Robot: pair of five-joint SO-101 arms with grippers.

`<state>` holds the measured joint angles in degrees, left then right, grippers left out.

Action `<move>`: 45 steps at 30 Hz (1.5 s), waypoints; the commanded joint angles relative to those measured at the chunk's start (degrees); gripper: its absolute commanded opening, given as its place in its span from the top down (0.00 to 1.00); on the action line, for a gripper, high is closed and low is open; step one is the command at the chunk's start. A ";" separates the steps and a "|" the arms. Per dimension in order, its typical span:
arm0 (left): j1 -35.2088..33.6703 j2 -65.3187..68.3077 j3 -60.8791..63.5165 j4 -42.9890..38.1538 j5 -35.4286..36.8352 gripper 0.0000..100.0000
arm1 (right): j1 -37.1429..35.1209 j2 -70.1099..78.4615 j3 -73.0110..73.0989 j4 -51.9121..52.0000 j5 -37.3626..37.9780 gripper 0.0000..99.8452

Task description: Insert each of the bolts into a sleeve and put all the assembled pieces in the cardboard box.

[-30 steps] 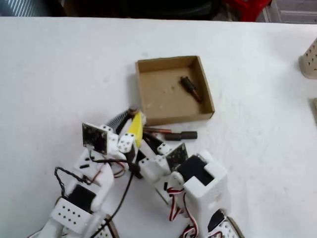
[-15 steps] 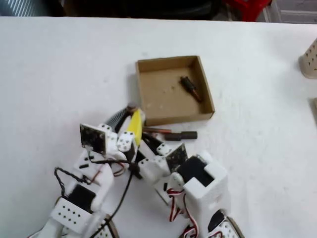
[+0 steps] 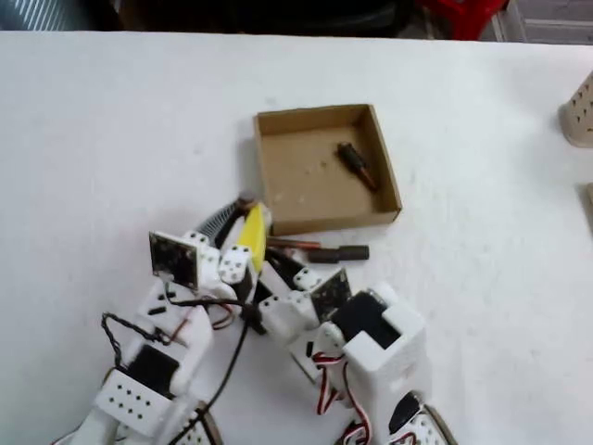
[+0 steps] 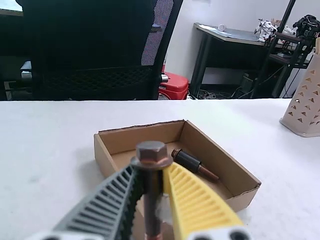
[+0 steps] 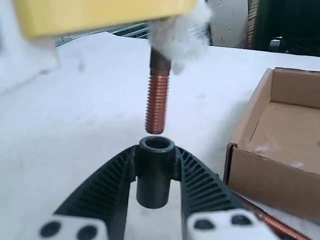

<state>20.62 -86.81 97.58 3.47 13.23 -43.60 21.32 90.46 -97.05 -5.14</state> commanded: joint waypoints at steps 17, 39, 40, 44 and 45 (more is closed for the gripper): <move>0.40 -0.92 -0.26 2.29 0.53 0.98 | -0.22 -4.70 2.81 -3.38 -0.70 0.98; 0.57 -1.10 -0.26 12.66 -4.40 0.98 | 2.42 -5.85 2.90 -2.42 -0.35 0.98; 0.57 -1.10 -0.26 13.63 -4.40 0.98 | 2.59 -5.85 2.81 -2.51 -0.35 0.98; 0.75 -1.10 -0.26 16.88 -4.48 0.98 | 2.68 -5.85 2.81 -2.86 -0.26 0.98; 0.57 -1.10 -0.26 17.05 -4.48 0.98 | 2.68 -5.85 2.81 -2.86 -0.26 0.98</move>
<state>20.88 -87.16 97.58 19.91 9.45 -42.37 18.33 92.92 -98.90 -5.41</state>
